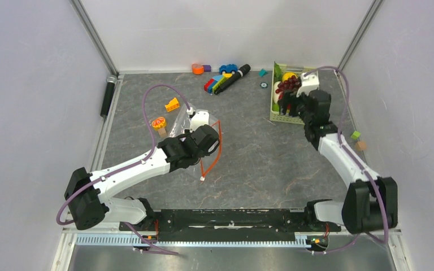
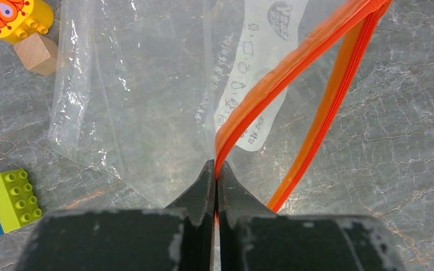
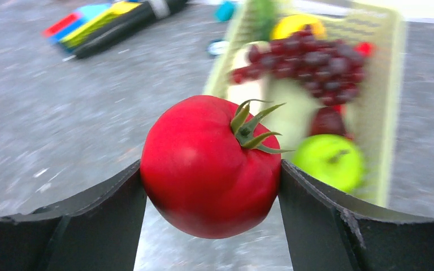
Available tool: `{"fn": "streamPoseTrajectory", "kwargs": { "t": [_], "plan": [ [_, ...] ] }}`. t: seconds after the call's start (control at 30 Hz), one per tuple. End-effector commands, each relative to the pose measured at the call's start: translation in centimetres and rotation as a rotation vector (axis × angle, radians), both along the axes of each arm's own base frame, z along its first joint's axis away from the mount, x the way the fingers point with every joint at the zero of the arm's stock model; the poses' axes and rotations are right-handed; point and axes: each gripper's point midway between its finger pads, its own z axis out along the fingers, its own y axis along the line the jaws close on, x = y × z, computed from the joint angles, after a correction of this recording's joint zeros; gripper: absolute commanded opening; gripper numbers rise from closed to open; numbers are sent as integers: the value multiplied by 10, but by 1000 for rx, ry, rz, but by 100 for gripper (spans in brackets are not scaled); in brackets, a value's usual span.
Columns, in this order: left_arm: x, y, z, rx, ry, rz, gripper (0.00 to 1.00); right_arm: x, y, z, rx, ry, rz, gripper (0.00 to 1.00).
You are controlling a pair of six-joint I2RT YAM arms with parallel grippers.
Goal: Place the food in the zip-top bag and seal the zipper
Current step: Pick up the fake vegetable from the bin, then place the fake vegetable in the zipper food storage bag.
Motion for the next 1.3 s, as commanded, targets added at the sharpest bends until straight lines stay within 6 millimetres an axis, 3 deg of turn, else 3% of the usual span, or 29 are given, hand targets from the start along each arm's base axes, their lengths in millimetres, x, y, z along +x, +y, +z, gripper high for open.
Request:
{"fn": "streamPoseTrajectory", "kwargs": {
  "t": [0.0, 0.17, 0.23, 0.37, 0.5, 0.63, 0.83, 1.03, 1.27],
  "plan": [
    [4, -3, 7, -48, -27, 22, 2, -46, 93, 30, 159, -134, 379, 51],
    [4, -4, 6, -48, -23, 20, 2, -140, 192, 32, 279, -192, 892, 51],
    [4, -5, 5, -50, -20, 16, 2, -176, 215, 30, 295, -216, 1056, 51],
    [4, -6, 5, -54, -16, 13, 2, -235, 244, 23, 264, -295, 1336, 51],
    [3, -7, 4, -56, -11, 7, 2, -261, 266, 6, 219, -296, 1465, 51],
    [0, -13, 4, -74, 2, -22, 2, -251, 285, -5, 223, -228, 1440, 49],
    [-10, -31, 7, -157, 25, -128, 2, -209, 294, -19, 233, -137, 1243, 44],
    [-22, -47, 18, -259, 22, -236, 2, -161, 276, -24, 199, -116, 932, 44],
    [-33, -59, 25, -329, 23, -327, 2, -133, 253, -41, 148, -41, 694, 48]
  ]
}}
